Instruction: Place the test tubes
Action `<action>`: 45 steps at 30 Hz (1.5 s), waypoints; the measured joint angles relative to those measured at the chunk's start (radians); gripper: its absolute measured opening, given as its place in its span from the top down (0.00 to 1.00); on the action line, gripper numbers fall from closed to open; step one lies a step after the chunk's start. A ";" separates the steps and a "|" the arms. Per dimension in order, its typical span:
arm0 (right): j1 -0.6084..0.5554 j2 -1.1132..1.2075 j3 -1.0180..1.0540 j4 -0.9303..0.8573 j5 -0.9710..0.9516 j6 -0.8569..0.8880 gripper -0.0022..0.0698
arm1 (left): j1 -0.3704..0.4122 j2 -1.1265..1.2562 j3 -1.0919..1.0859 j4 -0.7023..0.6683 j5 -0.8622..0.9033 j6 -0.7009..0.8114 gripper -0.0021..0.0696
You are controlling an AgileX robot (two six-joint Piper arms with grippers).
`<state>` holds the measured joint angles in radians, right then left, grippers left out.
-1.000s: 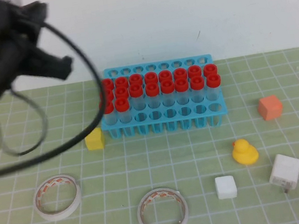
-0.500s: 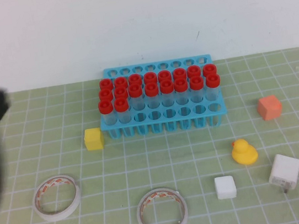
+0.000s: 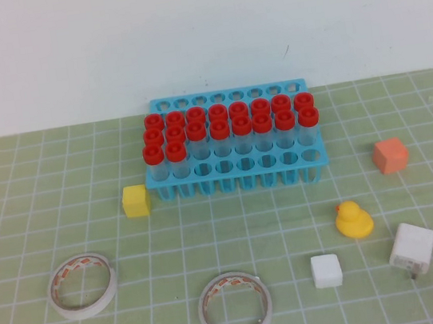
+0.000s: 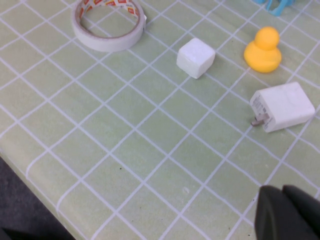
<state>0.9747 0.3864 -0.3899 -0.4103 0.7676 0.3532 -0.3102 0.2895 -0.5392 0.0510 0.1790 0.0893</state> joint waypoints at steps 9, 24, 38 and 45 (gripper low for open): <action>0.000 0.000 0.000 0.000 0.000 0.000 0.97 | 0.000 -0.163 0.096 0.008 0.033 -0.039 0.97; 0.000 0.000 0.000 0.000 0.000 0.000 0.97 | 0.154 -0.303 0.131 0.024 0.137 -0.038 0.97; 0.000 0.000 0.000 -0.002 0.000 0.000 0.97 | 0.187 -0.305 0.552 0.024 -0.085 -0.058 0.97; 0.000 0.000 0.000 -0.002 0.000 0.000 0.97 | 0.188 -0.305 0.559 0.026 -0.076 -0.160 0.97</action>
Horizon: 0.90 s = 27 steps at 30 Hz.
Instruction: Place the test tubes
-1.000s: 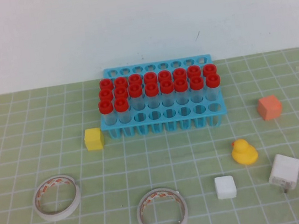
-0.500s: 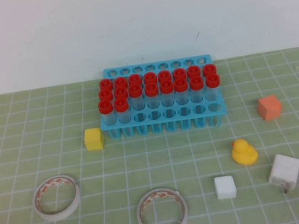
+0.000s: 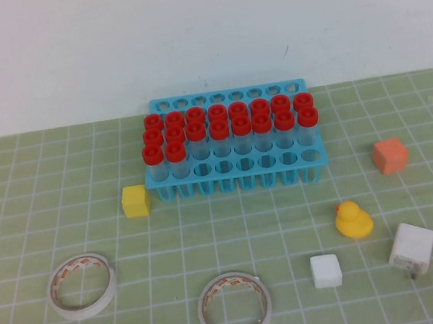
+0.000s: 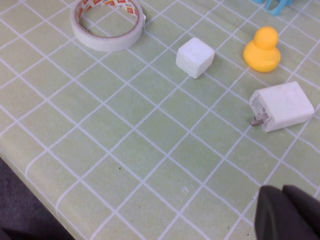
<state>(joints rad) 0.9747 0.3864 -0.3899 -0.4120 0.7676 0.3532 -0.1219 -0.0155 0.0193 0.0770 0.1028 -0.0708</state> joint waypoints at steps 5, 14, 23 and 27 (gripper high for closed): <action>0.000 0.000 0.000 0.000 0.000 0.000 0.97 | 0.000 0.000 0.000 -0.002 0.113 -0.025 0.97; 0.000 0.000 0.000 0.000 0.000 0.000 0.97 | 0.000 0.000 -0.002 -0.002 0.207 -0.002 0.97; 0.000 0.000 0.000 -0.002 0.000 0.000 0.97 | 0.000 0.000 -0.002 -0.008 0.209 0.006 0.97; 0.000 0.000 0.000 -0.002 0.000 0.000 0.97 | 0.000 0.000 -0.002 -0.032 0.210 0.011 0.97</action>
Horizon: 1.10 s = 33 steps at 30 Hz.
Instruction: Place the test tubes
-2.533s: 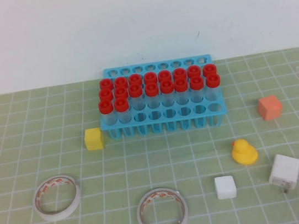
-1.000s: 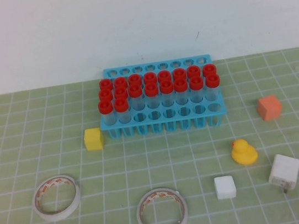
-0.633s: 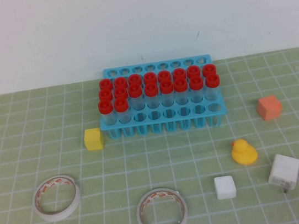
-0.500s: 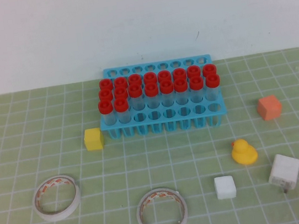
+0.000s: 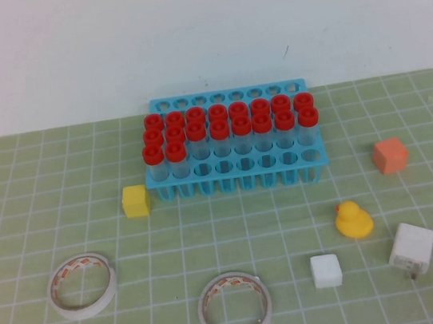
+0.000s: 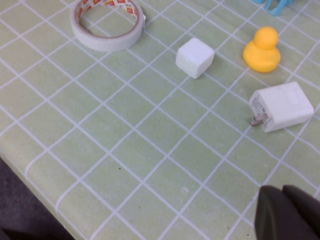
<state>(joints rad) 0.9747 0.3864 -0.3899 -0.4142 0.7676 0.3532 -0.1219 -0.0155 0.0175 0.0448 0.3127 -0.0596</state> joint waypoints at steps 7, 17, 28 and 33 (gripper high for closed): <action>0.000 0.000 0.000 0.000 0.000 0.000 0.97 | 0.000 0.000 0.000 -0.061 0.002 0.044 0.97; 0.000 0.000 0.000 0.000 0.000 0.000 0.97 | 0.000 0.000 0.000 -0.082 0.002 0.060 0.97; 0.000 0.000 0.000 0.000 0.000 0.000 0.97 | 0.000 0.000 0.000 -0.082 0.002 0.060 0.97; 0.000 0.000 0.000 0.000 0.000 0.000 0.97 | 0.000 0.000 0.000 -0.082 0.002 0.060 0.97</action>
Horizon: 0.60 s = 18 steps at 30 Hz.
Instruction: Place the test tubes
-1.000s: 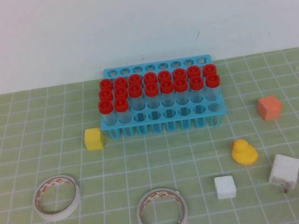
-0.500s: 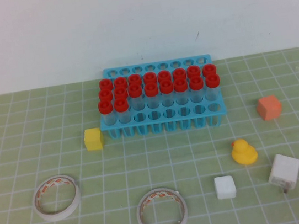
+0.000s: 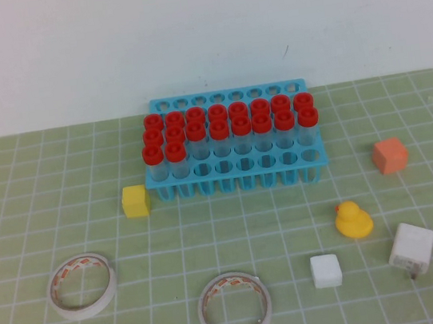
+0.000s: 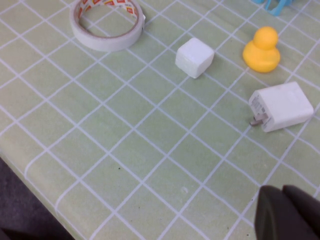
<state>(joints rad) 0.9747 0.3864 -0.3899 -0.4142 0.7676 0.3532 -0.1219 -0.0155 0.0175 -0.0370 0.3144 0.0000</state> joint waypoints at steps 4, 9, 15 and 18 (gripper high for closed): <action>0.000 0.000 0.000 0.000 0.000 0.000 0.97 | 0.000 0.000 0.000 0.000 0.000 0.000 0.97; -0.020 -0.054 0.004 -0.002 -0.005 -0.011 0.97 | 0.000 0.000 0.000 -0.002 0.000 0.000 0.97; -0.259 -0.174 0.021 -0.069 -0.053 -0.041 0.97 | 0.000 0.000 0.000 -0.002 0.000 0.000 0.97; -0.426 -0.220 0.064 -0.080 -0.116 -0.045 0.97 | 0.000 0.000 0.000 -0.002 0.000 0.000 0.97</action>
<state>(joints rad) 0.5488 0.1663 -0.3261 -0.4942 0.6514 0.3085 -0.1219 -0.0155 0.0175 -0.0388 0.3144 0.0000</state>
